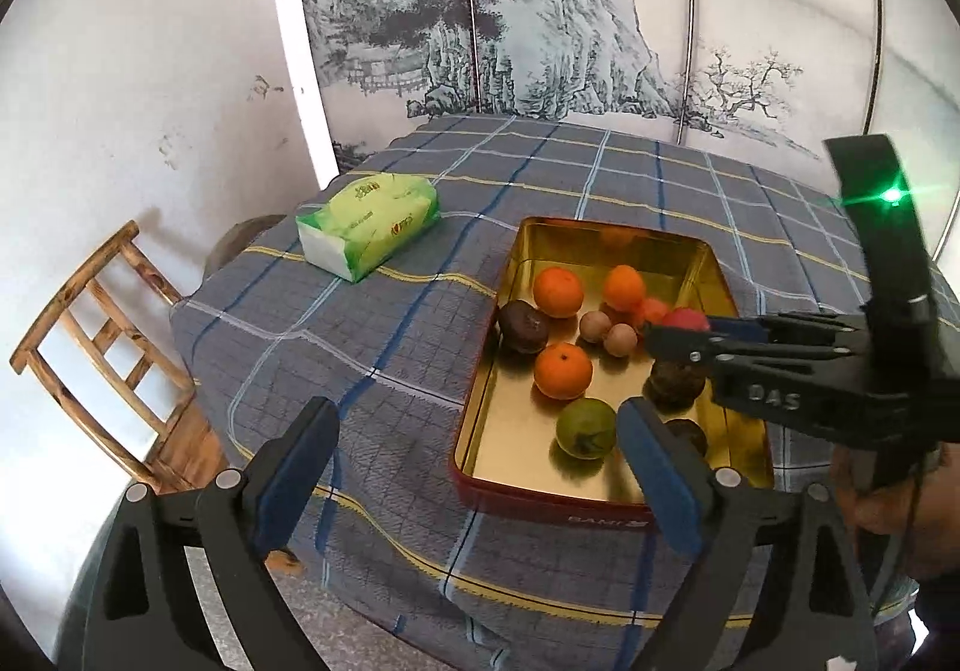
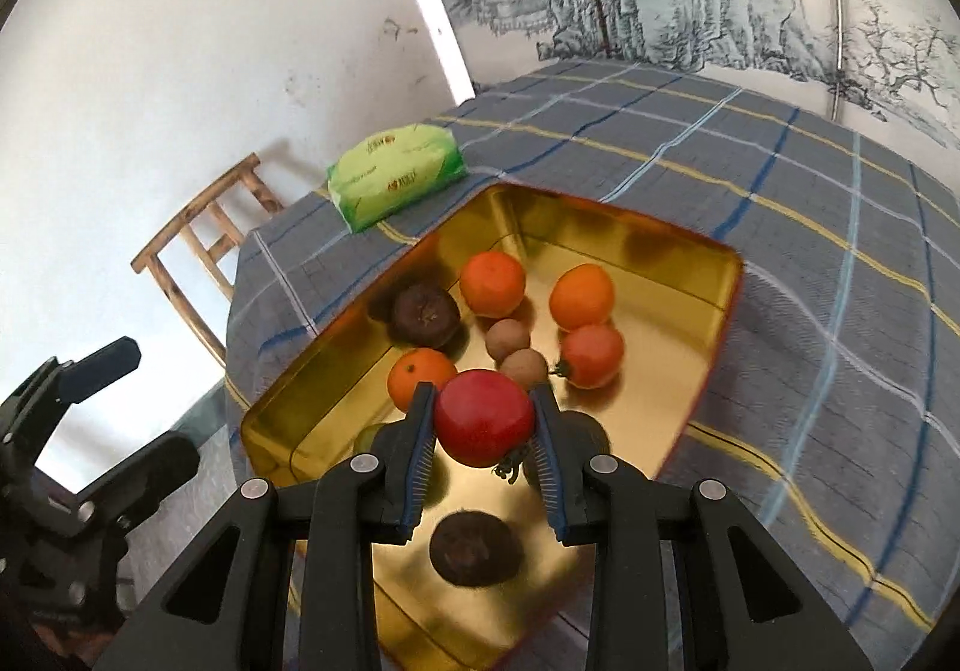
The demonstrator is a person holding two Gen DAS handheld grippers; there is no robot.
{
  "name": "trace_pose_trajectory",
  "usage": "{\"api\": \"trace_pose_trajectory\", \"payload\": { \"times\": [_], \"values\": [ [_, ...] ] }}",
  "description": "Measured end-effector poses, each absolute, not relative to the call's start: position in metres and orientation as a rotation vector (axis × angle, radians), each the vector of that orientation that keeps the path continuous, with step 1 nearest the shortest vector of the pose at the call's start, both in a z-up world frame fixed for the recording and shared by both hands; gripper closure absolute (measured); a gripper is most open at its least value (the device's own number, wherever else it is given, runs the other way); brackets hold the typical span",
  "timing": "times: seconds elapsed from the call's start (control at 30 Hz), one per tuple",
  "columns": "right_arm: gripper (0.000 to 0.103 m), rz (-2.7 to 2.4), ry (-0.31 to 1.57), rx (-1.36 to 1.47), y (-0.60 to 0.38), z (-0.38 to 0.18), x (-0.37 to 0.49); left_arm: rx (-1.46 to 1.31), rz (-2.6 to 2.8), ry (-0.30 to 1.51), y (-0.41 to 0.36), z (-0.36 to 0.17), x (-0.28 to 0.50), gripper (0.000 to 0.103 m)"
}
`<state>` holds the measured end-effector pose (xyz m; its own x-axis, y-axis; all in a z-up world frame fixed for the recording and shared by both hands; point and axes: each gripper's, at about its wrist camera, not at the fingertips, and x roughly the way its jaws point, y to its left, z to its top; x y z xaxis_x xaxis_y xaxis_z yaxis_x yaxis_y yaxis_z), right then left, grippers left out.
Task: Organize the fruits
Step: 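Carry red tomato over gold tin with right tool, then lower red tomato into gold tin and open right tool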
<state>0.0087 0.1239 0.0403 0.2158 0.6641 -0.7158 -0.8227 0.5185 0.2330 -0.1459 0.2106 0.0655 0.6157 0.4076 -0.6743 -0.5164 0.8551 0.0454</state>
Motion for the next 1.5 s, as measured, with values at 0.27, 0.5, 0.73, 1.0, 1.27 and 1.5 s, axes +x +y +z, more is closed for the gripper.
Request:
{"api": "trace_pose_trajectory", "payload": {
  "times": [0.27,0.5,0.73,1.0,1.27,1.5],
  "values": [
    [0.071,1.03,0.893,-0.243,0.143,0.025,0.009,-0.161,0.538,0.739,0.215,0.061,-0.145,0.011],
    [0.071,1.029,0.89,-0.271,0.155,0.019,0.004,-0.175,0.537,0.75,0.222,0.056,-0.144,0.011],
    [0.071,1.02,0.899,-0.271,0.159,0.015,0.005,-0.175,0.54,0.761,0.224,0.05,-0.142,0.011],
    [0.071,1.019,0.902,-0.27,0.162,0.013,0.005,-0.185,0.539,0.787,0.227,0.039,-0.14,0.011],
    [0.07,1.018,0.898,-0.271,0.163,0.013,0.006,-0.182,0.544,0.804,0.229,0.036,-0.139,0.011],
    [0.07,1.014,0.904,-0.246,0.165,0.012,0.01,-0.186,0.554,0.811,0.23,0.034,-0.139,0.011]
  ]
}}
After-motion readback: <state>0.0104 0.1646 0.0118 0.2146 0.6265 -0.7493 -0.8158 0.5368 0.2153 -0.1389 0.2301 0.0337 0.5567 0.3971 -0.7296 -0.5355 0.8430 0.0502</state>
